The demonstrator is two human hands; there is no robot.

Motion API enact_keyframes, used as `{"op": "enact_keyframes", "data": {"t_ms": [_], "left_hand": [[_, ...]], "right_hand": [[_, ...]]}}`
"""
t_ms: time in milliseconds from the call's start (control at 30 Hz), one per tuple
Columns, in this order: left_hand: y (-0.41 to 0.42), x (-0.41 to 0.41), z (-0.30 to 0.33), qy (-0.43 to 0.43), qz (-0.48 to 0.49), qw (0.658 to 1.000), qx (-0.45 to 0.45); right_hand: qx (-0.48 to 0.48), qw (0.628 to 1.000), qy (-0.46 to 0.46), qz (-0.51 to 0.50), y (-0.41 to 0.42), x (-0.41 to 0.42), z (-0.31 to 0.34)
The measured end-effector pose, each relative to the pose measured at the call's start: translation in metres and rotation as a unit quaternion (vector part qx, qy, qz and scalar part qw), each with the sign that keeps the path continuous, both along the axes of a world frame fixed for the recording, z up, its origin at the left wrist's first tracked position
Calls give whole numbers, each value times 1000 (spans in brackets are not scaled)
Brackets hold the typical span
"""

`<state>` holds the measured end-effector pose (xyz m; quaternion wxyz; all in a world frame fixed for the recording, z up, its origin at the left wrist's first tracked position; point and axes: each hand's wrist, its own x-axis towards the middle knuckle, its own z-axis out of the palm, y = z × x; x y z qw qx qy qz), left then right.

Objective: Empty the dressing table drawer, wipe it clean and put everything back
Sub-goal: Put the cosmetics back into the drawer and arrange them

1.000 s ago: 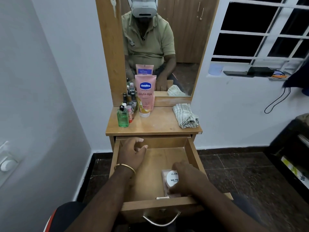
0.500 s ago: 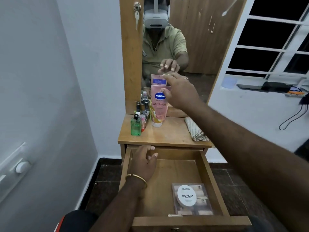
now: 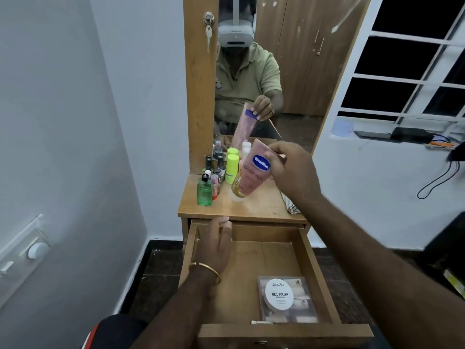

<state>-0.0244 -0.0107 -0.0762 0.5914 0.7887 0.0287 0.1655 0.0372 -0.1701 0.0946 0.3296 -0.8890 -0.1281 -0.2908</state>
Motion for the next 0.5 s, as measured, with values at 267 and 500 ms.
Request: {"op": "enact_keyframes", "data": {"t_ms": [267, 500], "left_hand": [[0, -5, 10, 32, -33, 988, -149], [4, -3, -2, 133, -27, 990, -38]], "right_hand": [[328, 927, 170, -63, -44, -68, -73], [247, 940, 179, -151, -58, -77, -125]]}}
